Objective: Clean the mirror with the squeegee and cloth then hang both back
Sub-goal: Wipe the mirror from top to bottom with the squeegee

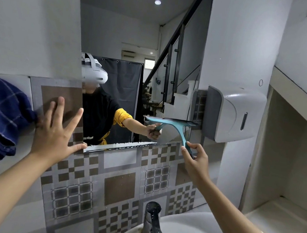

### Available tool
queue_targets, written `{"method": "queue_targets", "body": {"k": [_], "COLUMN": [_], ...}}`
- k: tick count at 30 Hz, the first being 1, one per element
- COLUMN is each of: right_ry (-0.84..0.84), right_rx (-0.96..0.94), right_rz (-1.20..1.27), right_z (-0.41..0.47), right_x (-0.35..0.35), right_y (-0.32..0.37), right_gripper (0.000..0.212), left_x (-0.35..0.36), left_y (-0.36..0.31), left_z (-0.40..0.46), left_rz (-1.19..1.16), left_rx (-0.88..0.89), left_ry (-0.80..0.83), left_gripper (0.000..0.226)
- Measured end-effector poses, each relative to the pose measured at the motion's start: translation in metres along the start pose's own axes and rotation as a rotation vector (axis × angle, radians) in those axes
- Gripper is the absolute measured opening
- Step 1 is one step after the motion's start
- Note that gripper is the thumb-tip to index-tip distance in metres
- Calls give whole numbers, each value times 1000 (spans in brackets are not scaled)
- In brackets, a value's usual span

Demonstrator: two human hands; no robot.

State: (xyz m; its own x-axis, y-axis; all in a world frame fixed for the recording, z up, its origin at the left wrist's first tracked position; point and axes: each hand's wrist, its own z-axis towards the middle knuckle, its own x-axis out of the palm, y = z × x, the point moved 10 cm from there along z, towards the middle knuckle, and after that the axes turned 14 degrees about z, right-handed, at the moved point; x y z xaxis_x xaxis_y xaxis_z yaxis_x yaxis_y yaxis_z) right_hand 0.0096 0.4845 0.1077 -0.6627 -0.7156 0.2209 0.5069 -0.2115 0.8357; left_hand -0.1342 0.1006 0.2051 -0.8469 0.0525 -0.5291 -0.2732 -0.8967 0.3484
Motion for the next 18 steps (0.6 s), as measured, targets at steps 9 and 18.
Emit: {"method": "queue_targets", "body": {"k": [9,18], "right_ry": [-113,-240], "right_rx": [178,367], "right_rz": [176,366], "right_z": [-25,-52], "right_x": [15,36], "right_y": [-13,-21], "right_gripper": [20,21], "left_x": [2,3], "left_y": [1,2], "left_z": [-1,-1], "left_rz": [-37,-50], "left_rx": [-7,6], "left_ry": [-9,-41], "left_gripper": [115,115]}}
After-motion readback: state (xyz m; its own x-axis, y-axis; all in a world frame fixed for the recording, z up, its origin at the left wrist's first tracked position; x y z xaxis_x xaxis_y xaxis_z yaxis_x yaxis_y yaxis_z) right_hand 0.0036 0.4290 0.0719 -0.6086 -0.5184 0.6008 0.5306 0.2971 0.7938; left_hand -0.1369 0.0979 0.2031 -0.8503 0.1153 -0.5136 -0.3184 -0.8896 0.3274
